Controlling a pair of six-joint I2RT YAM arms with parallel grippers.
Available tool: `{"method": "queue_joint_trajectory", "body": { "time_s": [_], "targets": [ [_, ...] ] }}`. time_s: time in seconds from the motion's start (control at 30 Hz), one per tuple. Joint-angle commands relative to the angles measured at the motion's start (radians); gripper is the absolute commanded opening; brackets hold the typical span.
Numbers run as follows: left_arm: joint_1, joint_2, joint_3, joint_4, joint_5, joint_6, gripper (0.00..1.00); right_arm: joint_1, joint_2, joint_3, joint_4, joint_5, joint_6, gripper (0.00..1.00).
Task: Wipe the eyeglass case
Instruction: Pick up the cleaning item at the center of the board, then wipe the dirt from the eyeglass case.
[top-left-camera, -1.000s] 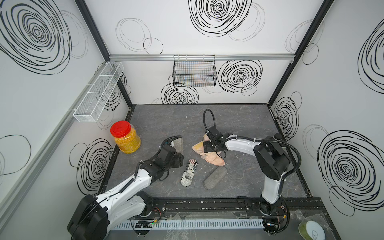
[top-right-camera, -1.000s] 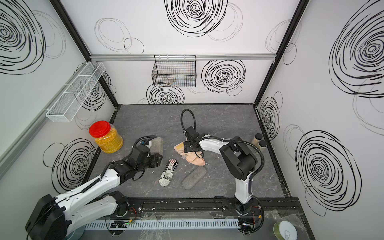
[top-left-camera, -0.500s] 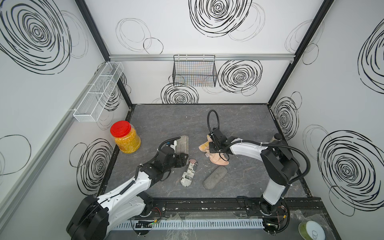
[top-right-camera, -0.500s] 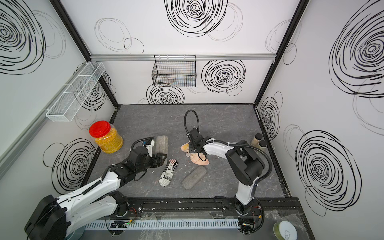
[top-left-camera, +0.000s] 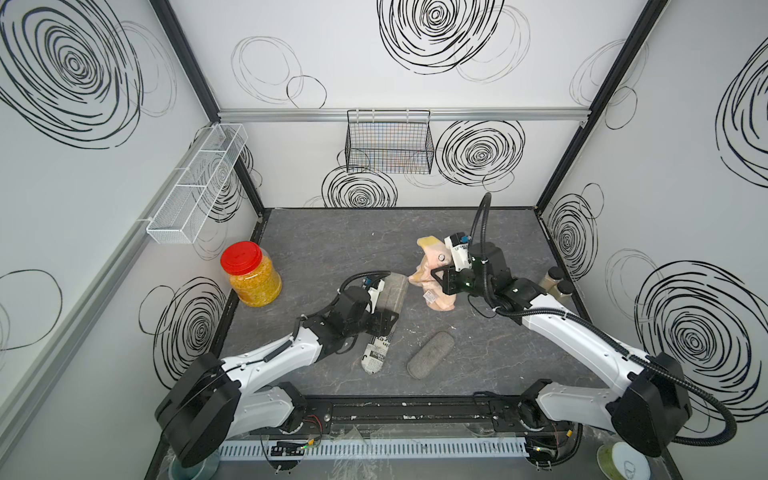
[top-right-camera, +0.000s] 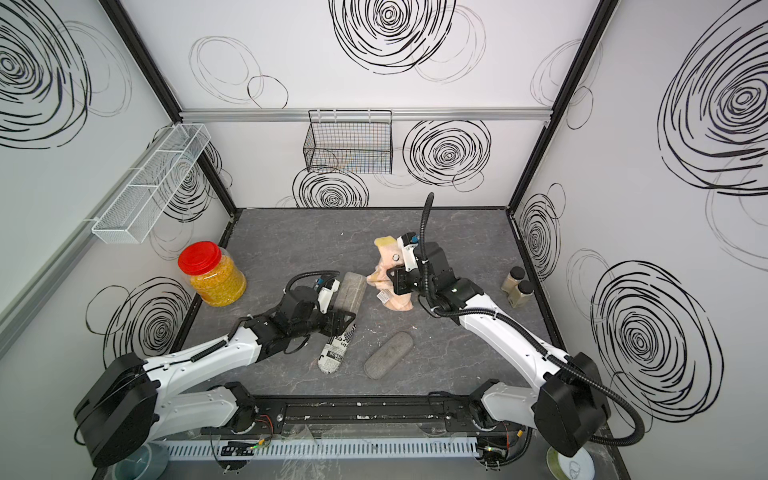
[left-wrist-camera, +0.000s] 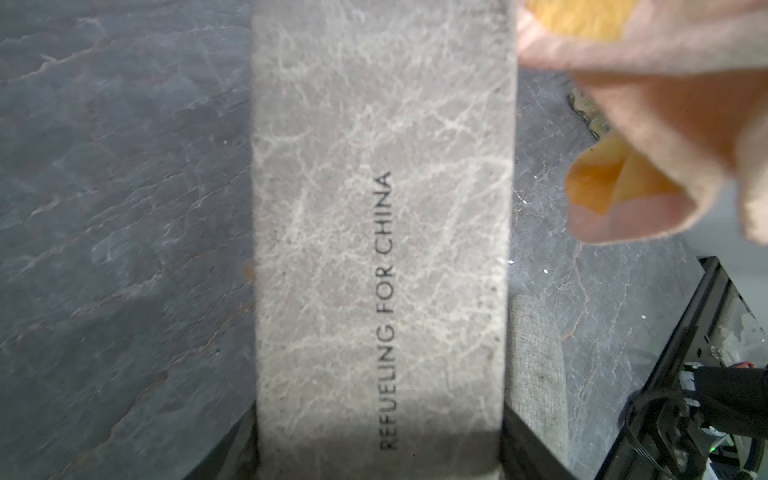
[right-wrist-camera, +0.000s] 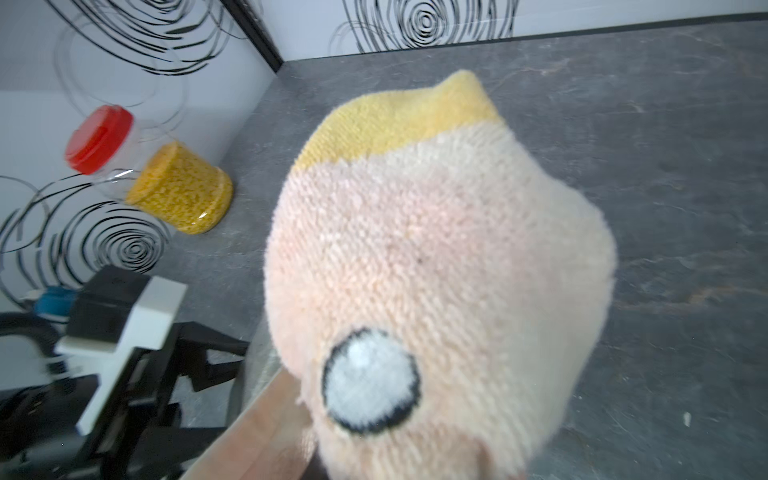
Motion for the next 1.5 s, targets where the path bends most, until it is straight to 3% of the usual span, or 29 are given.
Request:
{"method": "queue_joint_trajectory", "body": {
  "time_s": [0.0,0.23,0.37,0.67,0.87,1.0,1.13,1.33,1.47],
  "targets": [
    [-0.043,0.036,0.079,0.085,0.01,0.089,0.63,0.006,-0.016,-0.027,0.114,-0.173,-0.008,0.09],
    [-0.093,0.093,0.149,0.089,0.004,0.117,0.63,0.01,0.09,0.002,0.136,-0.275,0.018,0.1],
    [-0.11,0.092,0.175,0.081,-0.004,0.135,0.63,-0.01,0.183,0.036,0.038,-0.241,0.014,0.08],
    [-0.111,0.099,0.215,0.07,-0.018,0.153,0.63,0.007,0.202,0.042,-0.038,-0.065,-0.011,0.07],
    [-0.117,0.115,0.216,0.087,-0.026,0.145,0.62,0.037,0.214,0.027,0.05,-0.32,-0.034,0.08],
    [-0.126,0.115,0.218,0.106,-0.035,0.14,0.62,0.059,0.245,0.015,0.061,-0.403,-0.04,0.08],
    [-0.138,0.121,0.22,0.105,-0.046,0.141,0.61,0.037,0.227,-0.007,0.055,-0.335,-0.015,0.07],
    [-0.173,0.092,0.201,0.112,-0.096,0.149,0.61,-0.099,0.138,-0.071,0.112,-0.269,0.065,0.08],
    [-0.185,0.095,0.201,0.125,-0.107,0.146,0.6,-0.061,0.138,-0.041,0.105,-0.295,0.031,0.09]
  ]
}}
